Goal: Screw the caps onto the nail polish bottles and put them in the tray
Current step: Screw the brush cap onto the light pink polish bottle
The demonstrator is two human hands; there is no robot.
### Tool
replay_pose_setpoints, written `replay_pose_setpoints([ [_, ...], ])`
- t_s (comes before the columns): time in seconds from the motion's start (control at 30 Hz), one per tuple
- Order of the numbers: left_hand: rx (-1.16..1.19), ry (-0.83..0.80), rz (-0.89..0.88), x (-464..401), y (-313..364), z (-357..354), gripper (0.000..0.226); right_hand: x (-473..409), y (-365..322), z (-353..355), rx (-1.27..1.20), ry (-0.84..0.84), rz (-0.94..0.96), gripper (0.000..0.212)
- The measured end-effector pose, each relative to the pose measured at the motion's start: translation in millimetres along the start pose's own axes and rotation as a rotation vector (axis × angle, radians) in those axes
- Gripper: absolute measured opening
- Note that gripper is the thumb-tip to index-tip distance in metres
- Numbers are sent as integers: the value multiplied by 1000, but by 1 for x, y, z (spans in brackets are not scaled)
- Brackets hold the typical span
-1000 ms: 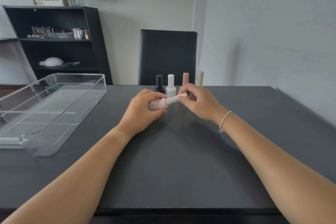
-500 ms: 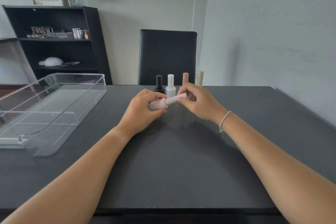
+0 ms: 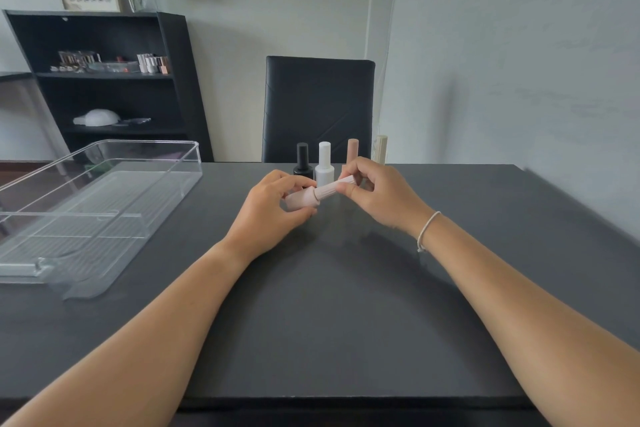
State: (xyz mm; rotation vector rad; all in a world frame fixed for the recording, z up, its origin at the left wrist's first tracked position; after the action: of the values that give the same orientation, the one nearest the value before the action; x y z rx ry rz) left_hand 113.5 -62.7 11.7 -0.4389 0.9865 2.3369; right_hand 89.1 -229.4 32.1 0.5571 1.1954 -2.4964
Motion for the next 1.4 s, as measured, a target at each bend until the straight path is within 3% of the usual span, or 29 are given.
replay_pose_setpoints([
  [0.27,18,2,-13,-1,2,0,38,-3,-4,10,-71,116,16,25],
  [0.4,13,-49,-7,0,-2,-4,35,-3,-4,32,-129,258,7,14],
  [0.67,-115,-183,-19,-1,-5,-14,28,-4,22,75,45,468,-56,15],
  [1.4,-159,-228,-73,-4,-8,-19,17,-13,55,75,85,468,-197,20],
])
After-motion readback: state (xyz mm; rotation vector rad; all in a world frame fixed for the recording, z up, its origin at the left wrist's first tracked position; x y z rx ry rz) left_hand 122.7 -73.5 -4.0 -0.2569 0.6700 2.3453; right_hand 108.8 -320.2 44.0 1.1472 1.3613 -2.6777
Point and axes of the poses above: each hand's wrist, its own x-axis away from the middle knuckle, its own z-axis out of the back of the hand, y = z × x, the point moved 5 cm from there along -x, towards the middle knuckle, and after that the axes turned 6 degrees about -x, right-handed, at the moved point
